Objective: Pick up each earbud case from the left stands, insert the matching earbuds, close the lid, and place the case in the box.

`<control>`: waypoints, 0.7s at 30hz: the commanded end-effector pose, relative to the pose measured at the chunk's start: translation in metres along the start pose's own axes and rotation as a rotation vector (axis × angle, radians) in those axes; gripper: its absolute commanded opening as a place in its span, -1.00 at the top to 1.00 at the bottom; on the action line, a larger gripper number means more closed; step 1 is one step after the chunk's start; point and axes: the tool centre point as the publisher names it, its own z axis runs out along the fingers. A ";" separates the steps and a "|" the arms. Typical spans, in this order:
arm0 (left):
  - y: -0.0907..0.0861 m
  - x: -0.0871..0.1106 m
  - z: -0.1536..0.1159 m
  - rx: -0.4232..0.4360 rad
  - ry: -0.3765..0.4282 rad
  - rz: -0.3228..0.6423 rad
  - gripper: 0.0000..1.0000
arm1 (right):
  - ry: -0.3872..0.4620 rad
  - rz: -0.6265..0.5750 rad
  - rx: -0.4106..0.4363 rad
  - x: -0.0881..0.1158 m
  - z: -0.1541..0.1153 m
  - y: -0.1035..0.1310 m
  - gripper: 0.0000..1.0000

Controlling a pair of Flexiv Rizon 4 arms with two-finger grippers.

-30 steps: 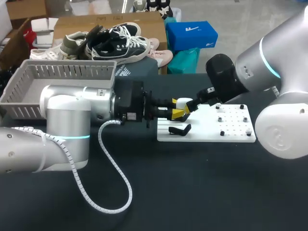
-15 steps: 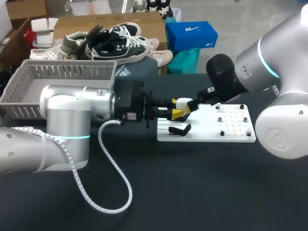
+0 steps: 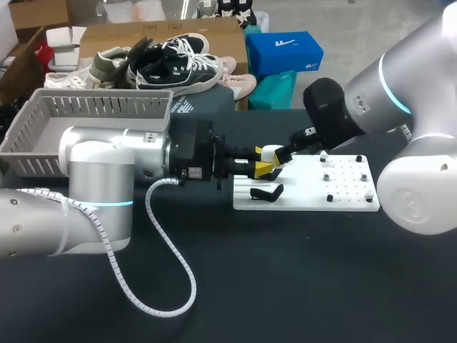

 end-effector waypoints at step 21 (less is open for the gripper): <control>-0.002 0.000 0.000 -0.004 -0.001 0.001 1.00 | -0.077 -0.049 0.269 -0.014 -0.051 -0.034 -1.00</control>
